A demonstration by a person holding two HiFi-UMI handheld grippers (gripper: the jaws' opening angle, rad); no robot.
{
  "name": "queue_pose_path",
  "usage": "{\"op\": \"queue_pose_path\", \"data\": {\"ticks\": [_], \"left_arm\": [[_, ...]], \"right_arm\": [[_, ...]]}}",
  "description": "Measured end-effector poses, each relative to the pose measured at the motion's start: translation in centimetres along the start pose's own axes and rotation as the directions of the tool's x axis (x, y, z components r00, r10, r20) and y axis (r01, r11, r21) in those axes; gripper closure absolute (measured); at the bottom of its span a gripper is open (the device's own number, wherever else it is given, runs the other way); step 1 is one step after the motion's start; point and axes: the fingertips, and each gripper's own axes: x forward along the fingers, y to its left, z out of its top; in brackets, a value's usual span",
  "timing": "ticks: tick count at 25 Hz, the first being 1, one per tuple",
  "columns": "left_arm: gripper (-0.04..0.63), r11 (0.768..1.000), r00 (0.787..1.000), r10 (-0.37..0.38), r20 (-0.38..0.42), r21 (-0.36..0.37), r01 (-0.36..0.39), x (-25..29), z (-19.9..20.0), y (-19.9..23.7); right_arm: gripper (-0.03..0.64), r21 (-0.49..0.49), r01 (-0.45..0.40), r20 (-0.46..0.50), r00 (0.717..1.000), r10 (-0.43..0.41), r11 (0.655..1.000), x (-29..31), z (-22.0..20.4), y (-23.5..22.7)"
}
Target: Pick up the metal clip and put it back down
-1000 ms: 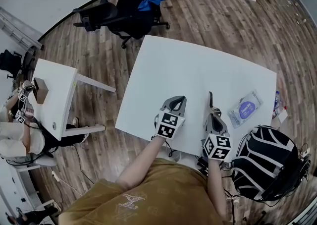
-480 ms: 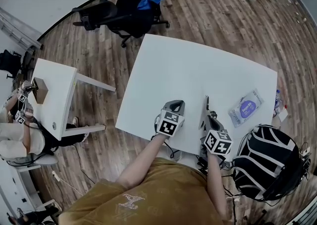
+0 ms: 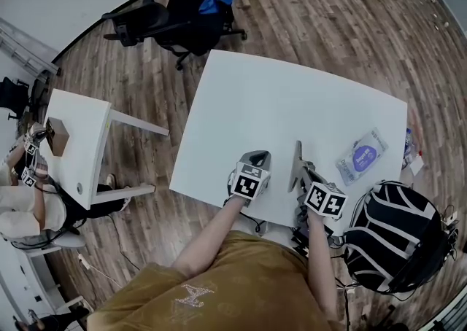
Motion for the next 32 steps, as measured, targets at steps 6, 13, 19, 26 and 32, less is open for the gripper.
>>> {"op": "queue_pose_path", "data": {"ticks": [6,13,19,26,32], "left_arm": [[0.597,0.999,1.000,-0.012,-0.021,-0.032,0.011,0.3,-0.9,0.0],[0.597,0.999,1.000,-0.017,-0.018,-0.036,0.016,0.6,-0.7,-0.5],[0.597,0.999,0.999,-0.029,-0.032,-0.028,0.028,1.0,-1.0,-0.9],[0.597,0.999,0.999,-0.023,-0.022,-0.027,0.022,1.2,-0.7,-0.8],[0.597,0.999,0.998,-0.029,-0.049,-0.037,0.027,1.3,-1.5,-1.2]], "right_arm": [[0.606,0.208,-0.055,-0.049,0.997,0.067,0.977,0.9,-1.5,-1.4],[0.606,0.403,-0.154,-0.050,0.981,0.190,0.902,1.1,-2.2,-2.7],[0.606,0.433,-0.208,-0.081,0.960,0.267,0.877,1.3,-2.5,-2.6],[0.604,0.367,-0.184,-0.116,0.963,0.242,0.912,1.4,-2.4,-2.5],[0.604,0.271,-0.143,-0.140,0.972,0.186,0.952,1.4,-2.5,-2.3]]}}
